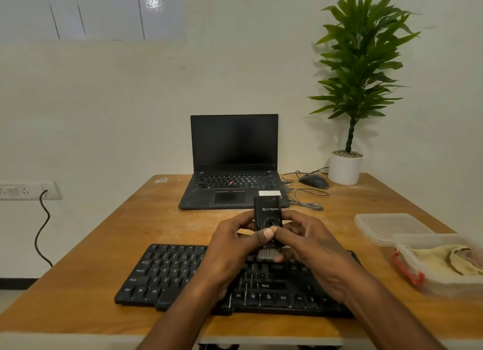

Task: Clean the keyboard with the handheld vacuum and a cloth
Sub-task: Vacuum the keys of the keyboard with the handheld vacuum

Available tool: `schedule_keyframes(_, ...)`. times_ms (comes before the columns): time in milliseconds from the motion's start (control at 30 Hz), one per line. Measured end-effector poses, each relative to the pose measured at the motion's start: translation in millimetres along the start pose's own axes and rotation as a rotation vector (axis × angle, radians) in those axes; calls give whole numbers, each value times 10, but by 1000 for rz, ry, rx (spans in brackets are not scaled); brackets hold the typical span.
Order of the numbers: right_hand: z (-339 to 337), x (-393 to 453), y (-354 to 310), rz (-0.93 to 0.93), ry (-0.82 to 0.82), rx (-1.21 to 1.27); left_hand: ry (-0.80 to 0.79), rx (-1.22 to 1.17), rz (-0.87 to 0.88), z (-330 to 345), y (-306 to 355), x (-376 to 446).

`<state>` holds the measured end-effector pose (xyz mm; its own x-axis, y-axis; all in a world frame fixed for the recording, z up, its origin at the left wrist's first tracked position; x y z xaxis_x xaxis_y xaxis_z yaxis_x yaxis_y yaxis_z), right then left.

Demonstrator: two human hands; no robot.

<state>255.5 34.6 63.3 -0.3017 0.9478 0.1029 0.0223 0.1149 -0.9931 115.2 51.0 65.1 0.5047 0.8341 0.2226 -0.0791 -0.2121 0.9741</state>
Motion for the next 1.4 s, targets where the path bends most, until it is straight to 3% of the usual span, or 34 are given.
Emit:
schedule_keyframes(200, 67, 23, -132, -8, -82, -34, 63, 9, -40, -107, -34, 26)
schedule_keyframes(500, 109, 105, -171, 32, -172, -5, 23, -67, -55, -195, -65, 5)
schedule_keyframes(800, 81, 166, -110, -30, -19, -121, -64, -91, -65, -132, -70, -15)
schedule_keyframes(1167, 109, 146, -116, -13, -93, -89, -66, -111, -83, -138, -89, -46)
schedule_keyframes(1267, 81, 160, -96, 10, -98, -115, -97, -17, -67, -139, -89, -46)
schedule_keyframes(1400, -15, 185, -40, 18, -39, -248, -94, 377, -44, -421, 51, -94)
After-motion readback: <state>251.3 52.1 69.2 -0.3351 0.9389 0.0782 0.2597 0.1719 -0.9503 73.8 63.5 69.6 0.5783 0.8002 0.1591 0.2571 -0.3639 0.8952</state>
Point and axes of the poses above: each hand's wrist, its own x-axis towards the middle knuckle, its own z-axis out of the palm, y = z × x, the point moved 9 cm from there along x, towards the middle knuckle, and after that the axes turned 13 degrees about -y, right-handed, at the moved point
